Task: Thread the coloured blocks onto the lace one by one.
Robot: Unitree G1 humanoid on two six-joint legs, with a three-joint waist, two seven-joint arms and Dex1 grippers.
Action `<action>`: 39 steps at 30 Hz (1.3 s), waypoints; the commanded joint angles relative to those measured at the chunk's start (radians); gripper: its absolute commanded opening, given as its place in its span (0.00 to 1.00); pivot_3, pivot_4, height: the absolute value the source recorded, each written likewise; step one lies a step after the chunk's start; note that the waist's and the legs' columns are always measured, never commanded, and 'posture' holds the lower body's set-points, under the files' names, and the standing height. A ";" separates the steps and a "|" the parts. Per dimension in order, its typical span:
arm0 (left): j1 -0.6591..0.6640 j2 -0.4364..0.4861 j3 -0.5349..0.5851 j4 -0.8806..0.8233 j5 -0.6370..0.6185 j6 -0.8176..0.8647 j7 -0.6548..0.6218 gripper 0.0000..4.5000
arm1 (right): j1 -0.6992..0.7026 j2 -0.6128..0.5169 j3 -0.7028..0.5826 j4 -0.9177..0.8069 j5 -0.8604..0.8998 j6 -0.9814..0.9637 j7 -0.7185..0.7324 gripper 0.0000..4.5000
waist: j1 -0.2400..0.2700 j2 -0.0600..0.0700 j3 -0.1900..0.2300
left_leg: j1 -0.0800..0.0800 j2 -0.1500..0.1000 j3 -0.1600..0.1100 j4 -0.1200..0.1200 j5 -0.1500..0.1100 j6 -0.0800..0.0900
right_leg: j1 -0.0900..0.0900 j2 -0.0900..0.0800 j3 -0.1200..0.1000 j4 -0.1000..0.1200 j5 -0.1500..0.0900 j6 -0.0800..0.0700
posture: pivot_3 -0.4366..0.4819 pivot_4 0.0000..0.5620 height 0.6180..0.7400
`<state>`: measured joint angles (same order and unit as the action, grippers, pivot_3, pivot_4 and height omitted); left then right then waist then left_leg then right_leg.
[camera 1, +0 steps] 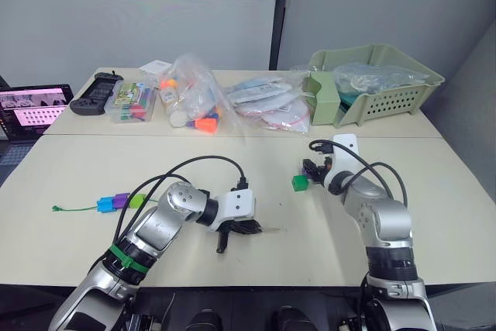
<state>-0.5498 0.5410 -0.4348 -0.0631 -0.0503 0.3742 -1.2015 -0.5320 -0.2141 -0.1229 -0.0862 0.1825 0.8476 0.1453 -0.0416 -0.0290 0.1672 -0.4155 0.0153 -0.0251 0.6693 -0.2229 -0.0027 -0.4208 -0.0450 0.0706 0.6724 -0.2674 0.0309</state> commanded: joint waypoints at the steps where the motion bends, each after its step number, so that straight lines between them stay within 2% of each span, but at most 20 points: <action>1: -0.005 0.001 0.016 -0.032 -0.016 -0.004 0.004 0.00 | -0.002 0.006 0.004 -0.029 0.006 0.001 -0.005 0.75 | 0.000 0.000 0.000 | 0.000 0.000 0.000 0.000 0.000 0.000 | 0.000 0.000 0.000 0.000 0.000 0.000 | 0.48 0.27 1.00; 16: -0.002 0.003 0.018 -0.037 -0.018 0.004 0.010 0.00 | -0.014 0.002 -0.011 0.045 -0.002 0.012 -0.029 0.75 | 0.000 0.000 0.000 | 0.000 0.000 0.000 0.000 0.000 0.000 | 0.000 0.000 0.000 0.000 0.000 0.000 | 0.48 0.27 1.00; 19: -0.002 0.004 0.019 -0.038 -0.019 0.005 0.012 0.00 | -0.013 0.003 -0.008 0.039 0.005 0.018 -0.019 0.58 | 0.000 0.000 0.000 | 0.000 0.000 0.000 0.000 0.000 0.000 | 0.000 0.000 0.000 0.000 0.000 0.000 | 0.48 0.27 1.00; 23: -0.002 0.006 0.017 -0.039 -0.021 0.006 0.014 0.00 | -0.012 0.007 -0.007 0.033 0.009 0.025 -0.015 0.28 | 0.000 0.000 0.000 | 0.000 0.000 0.000 0.000 0.000 0.000 | 0.000 0.000 0.000 0.000 0.000 0.000 | 0.48 0.27 1.00; 24: -0.002 0.006 0.017 -0.039 -0.022 0.007 0.014 0.00 | -0.012 0.007 -0.007 0.033 0.009 0.027 -0.015 0.25 | 0.000 0.000 0.000 | 0.000 0.000 0.000 0.000 0.000 0.000 | 0.000 0.000 0.000 0.000 0.000 0.000 | 0.48 0.27 1.00; 39: -0.004 0.009 0.016 -0.034 -0.025 0.006 0.015 0.00 | -0.035 0.016 -0.019 -0.018 0.028 -0.004 -0.003 0.26 | -0.001 0.000 0.000 | 0.000 0.000 0.000 0.000 0.000 0.000 | 0.000 0.000 0.000 0.000 0.000 0.000 | 0.48 0.27 1.00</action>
<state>-0.5496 0.5465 -0.4347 -0.0644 -0.0629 0.3778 -1.1897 -0.5377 -0.1971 -0.1280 -0.0440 0.1895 0.8585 0.1369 -0.0425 -0.0290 0.1672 -0.4155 0.0154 -0.0251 0.6689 -0.2229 -0.0027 -0.4210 -0.0449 0.0706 0.6722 -0.2674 0.0309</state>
